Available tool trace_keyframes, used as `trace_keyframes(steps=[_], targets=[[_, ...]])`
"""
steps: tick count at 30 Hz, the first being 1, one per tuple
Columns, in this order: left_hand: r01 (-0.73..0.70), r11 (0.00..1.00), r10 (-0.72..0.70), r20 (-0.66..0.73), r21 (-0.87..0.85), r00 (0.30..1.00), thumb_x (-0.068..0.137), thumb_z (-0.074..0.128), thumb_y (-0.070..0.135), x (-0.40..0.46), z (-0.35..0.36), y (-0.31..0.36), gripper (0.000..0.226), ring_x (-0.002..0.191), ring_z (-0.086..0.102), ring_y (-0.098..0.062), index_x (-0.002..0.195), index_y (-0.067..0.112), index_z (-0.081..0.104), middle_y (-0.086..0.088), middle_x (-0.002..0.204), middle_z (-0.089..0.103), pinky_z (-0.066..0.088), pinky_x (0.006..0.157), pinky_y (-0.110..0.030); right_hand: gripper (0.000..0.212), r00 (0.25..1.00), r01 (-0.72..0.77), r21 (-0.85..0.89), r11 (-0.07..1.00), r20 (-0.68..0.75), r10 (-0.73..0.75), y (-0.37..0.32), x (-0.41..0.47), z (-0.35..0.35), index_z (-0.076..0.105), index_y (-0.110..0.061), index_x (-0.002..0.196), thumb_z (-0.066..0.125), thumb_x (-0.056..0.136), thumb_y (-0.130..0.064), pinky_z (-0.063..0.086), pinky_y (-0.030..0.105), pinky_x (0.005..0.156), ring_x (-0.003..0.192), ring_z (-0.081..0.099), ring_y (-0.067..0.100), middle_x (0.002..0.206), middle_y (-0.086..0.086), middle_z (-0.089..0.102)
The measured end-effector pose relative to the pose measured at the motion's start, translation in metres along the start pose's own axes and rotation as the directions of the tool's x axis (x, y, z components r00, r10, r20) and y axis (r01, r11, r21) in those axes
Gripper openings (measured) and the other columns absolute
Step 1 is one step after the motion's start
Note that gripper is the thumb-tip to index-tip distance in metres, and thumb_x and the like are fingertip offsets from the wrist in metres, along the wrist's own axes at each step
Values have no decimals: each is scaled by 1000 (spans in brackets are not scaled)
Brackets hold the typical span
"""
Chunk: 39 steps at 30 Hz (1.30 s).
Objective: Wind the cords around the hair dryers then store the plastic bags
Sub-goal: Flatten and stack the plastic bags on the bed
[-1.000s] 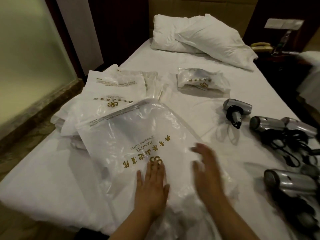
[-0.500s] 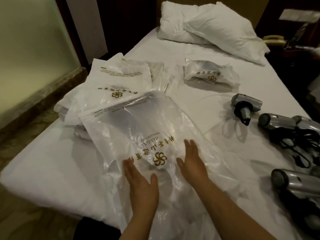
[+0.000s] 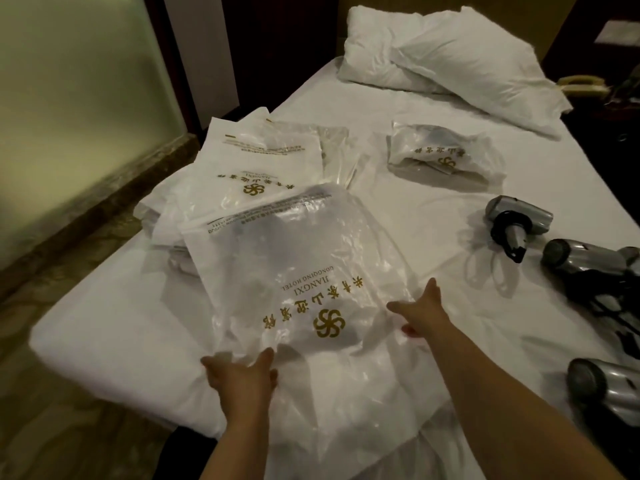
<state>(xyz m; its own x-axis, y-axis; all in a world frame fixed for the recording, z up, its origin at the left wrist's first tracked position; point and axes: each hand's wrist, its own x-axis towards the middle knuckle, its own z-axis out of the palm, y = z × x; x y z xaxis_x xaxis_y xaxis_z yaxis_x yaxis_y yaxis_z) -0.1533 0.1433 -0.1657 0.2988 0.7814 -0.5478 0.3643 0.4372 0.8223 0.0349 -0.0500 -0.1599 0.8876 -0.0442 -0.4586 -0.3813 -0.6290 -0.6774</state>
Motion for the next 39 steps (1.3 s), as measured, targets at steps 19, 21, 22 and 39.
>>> trace_keyframes(steps=[19,21,22,39], targets=[[304,953,-252,517,-16,818,97,47,16,-1,-65,99,26,63,67,-43,120,4,41,-35,87,63,56,59,-47,20,912,-83,144,986,410,17,-77,-46,-62,55,-9,100,61,90,-25,52,39,66,62,51,19,78,9,54],[276,960,-208,525,-54,825,97,47,16,-2,-64,115,26,79,64,-43,120,6,45,-29,99,61,52,80,-51,17,907,-64,162,985,422,-11,-87,-53,-68,54,-10,99,58,92,-26,49,42,69,67,57,22,82,9,58],[255,961,-166,512,-109,843,96,48,15,-2,-61,124,25,84,61,-41,120,8,47,-25,102,59,47,86,-51,15,907,-56,193,980,421,-31,-91,-57,-69,54,-11,98,57,93,-25,47,43,71,71,60,24,84,9,60],[347,767,-132,397,-539,908,56,47,-6,19,-45,16,41,84,59,-31,96,1,57,-17,87,67,57,70,-40,45,990,-138,973,184,140,4,29,-96,5,59,0,106,40,68,15,59,34,64,86,63,32,99,19,63]])
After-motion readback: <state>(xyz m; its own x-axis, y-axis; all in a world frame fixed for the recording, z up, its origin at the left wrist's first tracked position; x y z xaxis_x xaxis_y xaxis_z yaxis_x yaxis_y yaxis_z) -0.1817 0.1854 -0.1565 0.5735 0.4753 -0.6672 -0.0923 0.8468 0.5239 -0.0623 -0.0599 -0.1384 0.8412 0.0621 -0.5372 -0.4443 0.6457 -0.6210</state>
